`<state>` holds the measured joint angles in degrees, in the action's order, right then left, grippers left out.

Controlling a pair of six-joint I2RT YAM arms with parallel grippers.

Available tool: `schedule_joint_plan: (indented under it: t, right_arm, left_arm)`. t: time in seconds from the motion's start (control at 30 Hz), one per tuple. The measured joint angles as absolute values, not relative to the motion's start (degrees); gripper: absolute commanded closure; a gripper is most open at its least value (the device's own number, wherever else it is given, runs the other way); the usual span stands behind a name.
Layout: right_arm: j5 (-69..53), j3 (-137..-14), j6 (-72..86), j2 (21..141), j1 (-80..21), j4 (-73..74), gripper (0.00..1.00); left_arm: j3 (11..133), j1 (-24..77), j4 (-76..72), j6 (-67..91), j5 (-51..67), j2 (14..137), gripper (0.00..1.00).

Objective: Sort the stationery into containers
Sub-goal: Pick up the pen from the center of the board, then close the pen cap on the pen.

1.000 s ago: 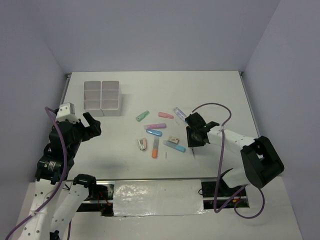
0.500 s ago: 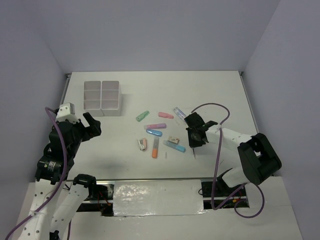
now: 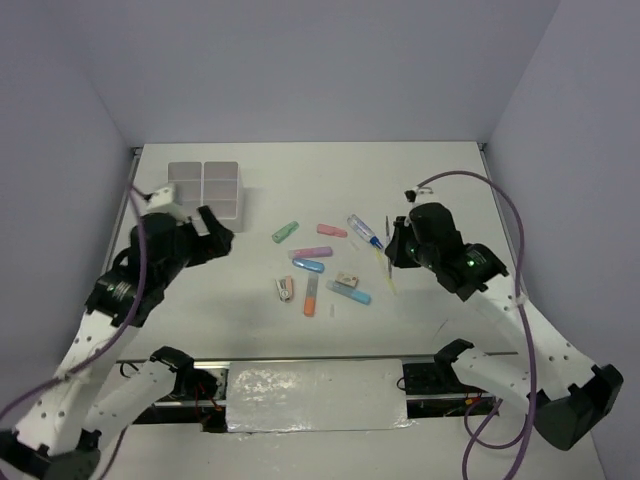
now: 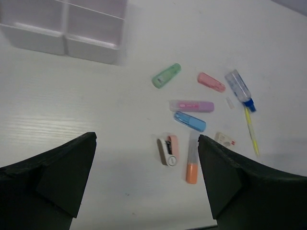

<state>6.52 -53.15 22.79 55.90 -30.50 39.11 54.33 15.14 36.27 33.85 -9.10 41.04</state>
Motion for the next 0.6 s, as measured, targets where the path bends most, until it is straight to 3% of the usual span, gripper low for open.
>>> schedule_joint_plan:
  t: [0.27, 0.4, 0.6]
  right_arm:
    - [10.35, -59.20, 22.87, 51.18, -30.50, 48.58, 1.00]
    - [11.40, -59.27, 22.90, 50.06, -30.50, 51.81, 1.00]
    - [12.60, -58.22, 22.87, 47.55, -30.50, 53.08, 1.00]
  left_arm:
    - [61.12, 59.61, 34.26, 49.78, -28.32, 67.66, 0.03]
    - [65.52, 67.13, 31.64, 55.00, -32.45, 82.98, 0.13]
    - [68.20, 68.66, 29.80, 59.09, -32.75, 96.57, 0.18]
